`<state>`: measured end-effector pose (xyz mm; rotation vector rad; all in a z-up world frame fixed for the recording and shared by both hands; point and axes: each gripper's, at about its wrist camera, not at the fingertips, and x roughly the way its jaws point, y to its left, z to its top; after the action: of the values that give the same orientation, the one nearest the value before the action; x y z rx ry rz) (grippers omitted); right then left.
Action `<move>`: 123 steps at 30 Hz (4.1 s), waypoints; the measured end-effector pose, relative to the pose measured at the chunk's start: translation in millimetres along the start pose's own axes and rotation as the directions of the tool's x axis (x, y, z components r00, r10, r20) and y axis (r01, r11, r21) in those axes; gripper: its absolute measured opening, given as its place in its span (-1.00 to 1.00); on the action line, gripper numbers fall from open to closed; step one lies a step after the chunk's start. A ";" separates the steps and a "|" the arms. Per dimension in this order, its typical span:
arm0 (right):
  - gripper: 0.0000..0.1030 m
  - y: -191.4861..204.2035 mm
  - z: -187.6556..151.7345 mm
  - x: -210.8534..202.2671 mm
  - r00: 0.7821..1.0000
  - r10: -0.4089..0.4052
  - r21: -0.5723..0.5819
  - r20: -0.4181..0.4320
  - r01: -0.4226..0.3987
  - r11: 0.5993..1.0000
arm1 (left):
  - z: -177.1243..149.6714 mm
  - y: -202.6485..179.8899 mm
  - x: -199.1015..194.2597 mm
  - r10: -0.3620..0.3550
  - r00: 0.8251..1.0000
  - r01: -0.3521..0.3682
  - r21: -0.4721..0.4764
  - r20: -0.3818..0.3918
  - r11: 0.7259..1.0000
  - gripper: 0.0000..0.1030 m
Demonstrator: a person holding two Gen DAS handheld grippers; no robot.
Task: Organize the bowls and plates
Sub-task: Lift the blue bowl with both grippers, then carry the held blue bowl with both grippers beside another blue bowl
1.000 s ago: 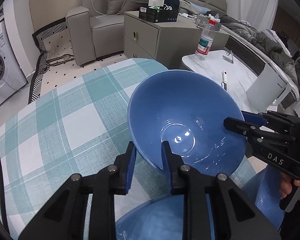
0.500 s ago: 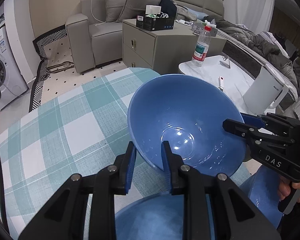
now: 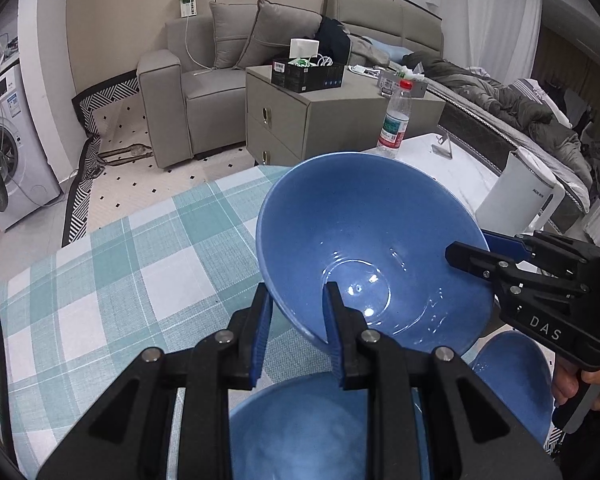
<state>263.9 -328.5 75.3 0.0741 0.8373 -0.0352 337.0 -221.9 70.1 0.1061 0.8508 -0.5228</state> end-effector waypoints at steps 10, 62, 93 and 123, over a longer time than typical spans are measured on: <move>-0.43 17.3 -1.7 -33.8 0.998 0.003 -0.021 0.058 -0.001 1.000 | -3.5 0.4 -29.5 0.005 0.999 -0.004 -0.009 0.053 1.000 -0.53; -0.43 78.0 -86.8 -145.9 0.968 0.107 -0.019 0.227 -0.105 0.994 | -88.4 -9.8 -141.9 0.090 0.982 -0.088 -0.018 0.166 0.996 -0.53; -0.43 91.7 -116.0 -103.4 0.970 0.138 -0.028 0.203 -0.135 0.990 | -125.7 4.9 -108.2 0.147 0.985 -0.142 -0.066 0.093 0.988 -0.53; -0.38 114.1 -126.5 -62.0 0.989 0.058 -0.122 0.139 -0.041 0.992 | -140.4 15.2 -82.5 0.195 0.981 -0.192 -0.091 0.026 0.977 -0.53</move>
<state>135.7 -204.6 42.9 -0.0194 0.6932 0.0560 202.8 -134.7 36.4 0.0970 0.8181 -0.3032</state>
